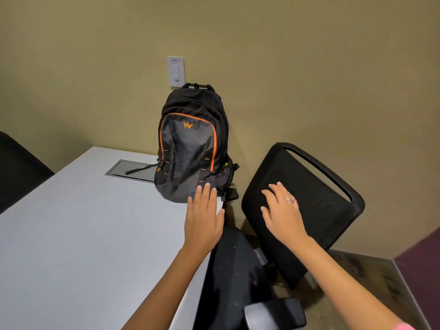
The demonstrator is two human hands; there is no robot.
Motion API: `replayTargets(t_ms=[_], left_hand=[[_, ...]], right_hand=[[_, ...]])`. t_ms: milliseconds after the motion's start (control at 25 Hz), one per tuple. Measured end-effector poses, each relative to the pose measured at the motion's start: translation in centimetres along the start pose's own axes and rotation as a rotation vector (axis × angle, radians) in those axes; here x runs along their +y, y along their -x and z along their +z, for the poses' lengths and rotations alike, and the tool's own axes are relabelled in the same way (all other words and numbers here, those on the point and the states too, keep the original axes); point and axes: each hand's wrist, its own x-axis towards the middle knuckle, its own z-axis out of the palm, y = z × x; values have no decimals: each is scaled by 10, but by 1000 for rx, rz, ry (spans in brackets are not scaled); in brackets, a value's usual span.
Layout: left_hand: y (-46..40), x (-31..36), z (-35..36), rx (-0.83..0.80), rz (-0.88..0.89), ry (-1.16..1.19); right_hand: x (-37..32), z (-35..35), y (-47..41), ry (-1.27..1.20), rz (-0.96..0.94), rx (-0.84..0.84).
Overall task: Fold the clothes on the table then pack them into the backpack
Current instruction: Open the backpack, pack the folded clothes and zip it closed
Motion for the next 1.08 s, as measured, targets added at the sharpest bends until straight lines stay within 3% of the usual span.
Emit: replayTargets(t_ms=[360,600,840,1080], left_hand=[[-5,116,40,-140,163,234],[-34,210,88,-217,181,283],[-70,302,148,-356,23,400],[-100,369,183,-386,-318,541]], right_hand=[[153,-13,65,198,255,-351],[243,-25,58,163,157,-518],[308,-27,56,56,-2,-598],[341,-28,66,-51,-160,-594]])
